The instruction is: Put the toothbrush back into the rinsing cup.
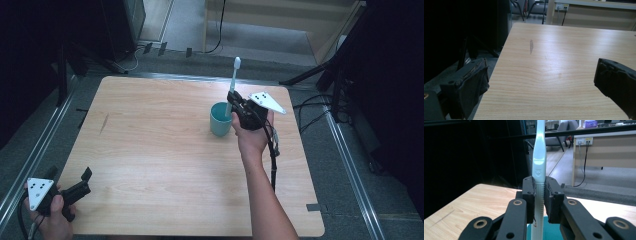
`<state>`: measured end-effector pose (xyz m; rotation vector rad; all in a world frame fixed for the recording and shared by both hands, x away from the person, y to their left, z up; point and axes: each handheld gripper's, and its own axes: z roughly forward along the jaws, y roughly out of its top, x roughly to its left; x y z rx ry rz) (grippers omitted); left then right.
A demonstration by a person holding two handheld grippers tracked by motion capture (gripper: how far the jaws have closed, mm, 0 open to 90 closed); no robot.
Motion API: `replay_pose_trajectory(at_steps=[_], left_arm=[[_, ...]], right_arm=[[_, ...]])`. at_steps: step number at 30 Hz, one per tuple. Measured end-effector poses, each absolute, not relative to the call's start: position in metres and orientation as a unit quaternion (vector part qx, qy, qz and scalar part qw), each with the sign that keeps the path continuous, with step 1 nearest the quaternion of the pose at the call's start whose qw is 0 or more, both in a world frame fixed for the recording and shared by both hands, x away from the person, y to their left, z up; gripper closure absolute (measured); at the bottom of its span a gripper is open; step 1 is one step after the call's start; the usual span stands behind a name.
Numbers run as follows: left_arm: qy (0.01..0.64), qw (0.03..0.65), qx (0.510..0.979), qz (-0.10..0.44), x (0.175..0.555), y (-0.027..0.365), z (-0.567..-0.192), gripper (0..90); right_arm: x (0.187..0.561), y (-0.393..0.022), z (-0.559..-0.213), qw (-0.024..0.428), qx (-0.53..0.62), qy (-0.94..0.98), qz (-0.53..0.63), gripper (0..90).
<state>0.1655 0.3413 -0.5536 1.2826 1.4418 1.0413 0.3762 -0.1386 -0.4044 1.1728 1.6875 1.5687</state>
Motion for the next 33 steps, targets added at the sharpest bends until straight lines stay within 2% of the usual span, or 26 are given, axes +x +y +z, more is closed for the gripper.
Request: replay_pose_trajectory(at_steps=[15, 33], left_arm=[[0.585, 0.457, 0.521, 0.422, 0.166, 0.341, -0.554, 0.0], [0.584, 0.460, 0.521, 0.420, 0.166, 0.342, -0.554, 0.0]], right_arm=[[0.399, -0.135, -0.434, 0.281, 0.458, 0.642, 0.547, 80.1], [0.403, -0.127, -0.465, 0.274, 0.477, 0.663, 0.508, 80.0]])
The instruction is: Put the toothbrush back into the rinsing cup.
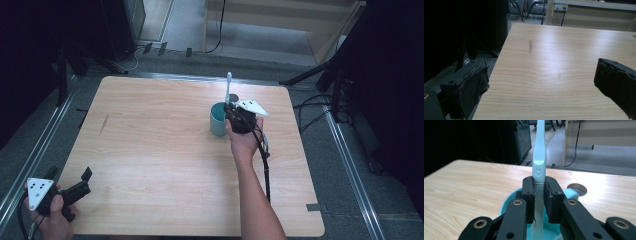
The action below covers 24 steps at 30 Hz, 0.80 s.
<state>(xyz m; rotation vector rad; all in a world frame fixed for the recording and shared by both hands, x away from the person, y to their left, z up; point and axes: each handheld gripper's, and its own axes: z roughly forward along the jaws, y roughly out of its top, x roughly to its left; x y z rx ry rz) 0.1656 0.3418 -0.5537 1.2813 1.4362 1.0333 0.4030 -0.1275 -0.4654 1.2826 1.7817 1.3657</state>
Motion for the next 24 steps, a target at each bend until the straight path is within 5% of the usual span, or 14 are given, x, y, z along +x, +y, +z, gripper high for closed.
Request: replay_pose_trajectory(at_steps=[24], left_arm=[[0.584, 0.461, 0.521, 0.420, 0.166, 0.342, -0.554, 0.0]], right_arm=[[0.412, -0.122, -0.483, 0.231, 0.507, 0.692, 0.460, 81.6]])
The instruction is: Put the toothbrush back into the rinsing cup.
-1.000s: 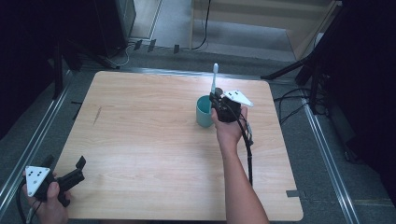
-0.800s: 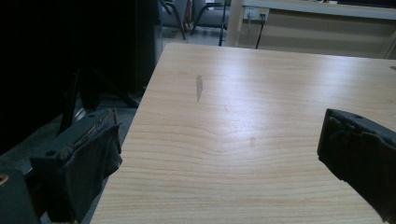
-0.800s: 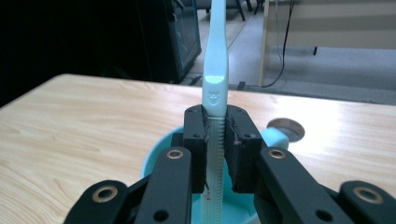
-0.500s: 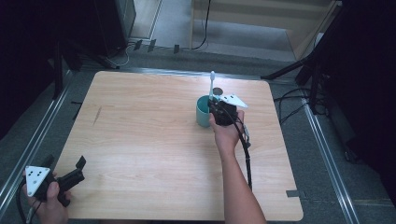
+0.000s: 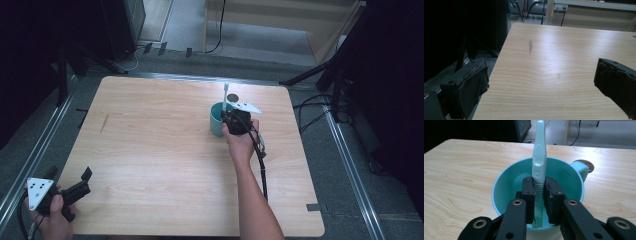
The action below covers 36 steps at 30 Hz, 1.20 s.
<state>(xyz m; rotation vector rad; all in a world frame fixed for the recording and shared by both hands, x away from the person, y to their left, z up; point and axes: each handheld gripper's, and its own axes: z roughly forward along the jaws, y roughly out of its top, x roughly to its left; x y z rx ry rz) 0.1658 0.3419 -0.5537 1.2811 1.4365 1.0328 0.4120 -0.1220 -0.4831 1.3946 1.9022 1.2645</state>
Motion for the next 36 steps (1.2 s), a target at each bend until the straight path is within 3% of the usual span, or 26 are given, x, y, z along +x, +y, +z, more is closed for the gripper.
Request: replay_pose_trajectory(at_steps=[11, 15, 22, 26, 28, 36], left_arm=[[0.584, 0.461, 0.521, 0.419, 0.166, 0.342, -0.554, 0.0], [0.584, 0.461, 0.521, 0.419, 0.166, 0.342, -0.554, 0.0], [0.583, 0.460, 0.521, 0.420, 0.166, 0.342, -0.554, 0.0], [0.583, 0.458, 0.522, 0.422, 0.166, 0.341, -0.554, 0.0], [0.584, 0.458, 0.521, 0.421, 0.166, 0.341, -0.554, 0.0], [0.584, 0.457, 0.521, 0.422, 0.166, 0.341, -0.554, 0.0]], right_arm=[[0.409, -0.123, -0.477, 0.241, 0.501, 0.681, 0.476, 82.3], [0.405, -0.126, -0.470, 0.248, 0.494, 0.674, 0.490, 78.4], [0.392, -0.133, -0.458, 0.260, 0.489, 0.666, 0.500, 43.3], [0.382, -0.138, -0.457, 0.289, 0.491, 0.669, 0.478, 12.8], [0.376, -0.143, -0.457, 0.295, 0.495, 0.667, 0.472, 2.5], [0.351, -0.173, -0.462, 0.319, 0.496, 0.656, 0.472, 0.0]])
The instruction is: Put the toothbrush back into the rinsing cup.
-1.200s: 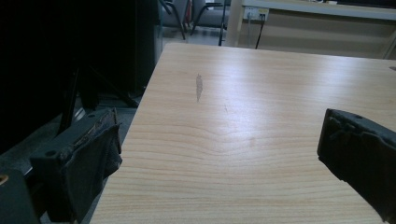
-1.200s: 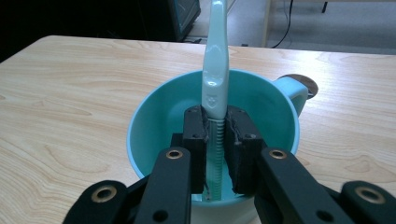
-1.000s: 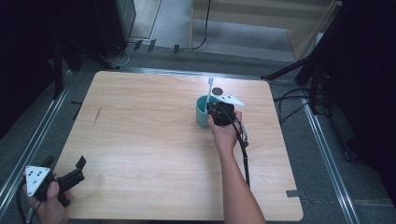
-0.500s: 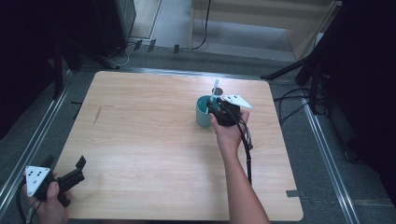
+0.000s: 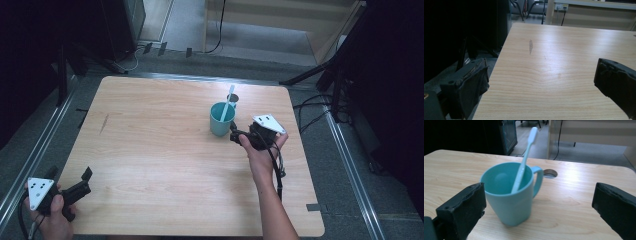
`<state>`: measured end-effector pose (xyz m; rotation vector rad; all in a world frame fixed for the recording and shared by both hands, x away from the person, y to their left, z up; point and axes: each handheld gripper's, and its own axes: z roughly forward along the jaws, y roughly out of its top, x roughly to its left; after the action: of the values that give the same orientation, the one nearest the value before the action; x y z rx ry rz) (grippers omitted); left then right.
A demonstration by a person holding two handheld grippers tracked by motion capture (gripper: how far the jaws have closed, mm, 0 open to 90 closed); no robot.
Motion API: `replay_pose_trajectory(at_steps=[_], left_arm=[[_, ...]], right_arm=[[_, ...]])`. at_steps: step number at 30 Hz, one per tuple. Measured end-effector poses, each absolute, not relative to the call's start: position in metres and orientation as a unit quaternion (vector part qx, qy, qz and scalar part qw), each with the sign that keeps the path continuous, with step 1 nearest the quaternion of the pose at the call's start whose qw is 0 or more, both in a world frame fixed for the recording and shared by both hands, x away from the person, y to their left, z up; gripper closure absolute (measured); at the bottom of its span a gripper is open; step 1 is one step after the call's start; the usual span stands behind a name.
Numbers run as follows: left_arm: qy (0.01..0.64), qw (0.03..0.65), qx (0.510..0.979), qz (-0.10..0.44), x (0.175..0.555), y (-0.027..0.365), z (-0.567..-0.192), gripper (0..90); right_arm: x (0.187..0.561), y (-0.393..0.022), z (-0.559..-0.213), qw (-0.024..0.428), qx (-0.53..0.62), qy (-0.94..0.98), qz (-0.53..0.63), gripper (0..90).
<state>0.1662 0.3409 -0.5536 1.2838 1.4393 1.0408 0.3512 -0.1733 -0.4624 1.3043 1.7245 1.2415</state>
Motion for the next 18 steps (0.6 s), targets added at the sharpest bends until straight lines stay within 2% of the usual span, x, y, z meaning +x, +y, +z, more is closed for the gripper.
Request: replay_pose_trajectory(at_steps=[18], left_arm=[[0.585, 0.459, 0.518, 0.423, 0.165, 0.341, -0.554, 0.0]], right_arm=[[0.300, -0.242, -0.496, 0.324, 0.528, 0.627, 0.473, 0.0]])
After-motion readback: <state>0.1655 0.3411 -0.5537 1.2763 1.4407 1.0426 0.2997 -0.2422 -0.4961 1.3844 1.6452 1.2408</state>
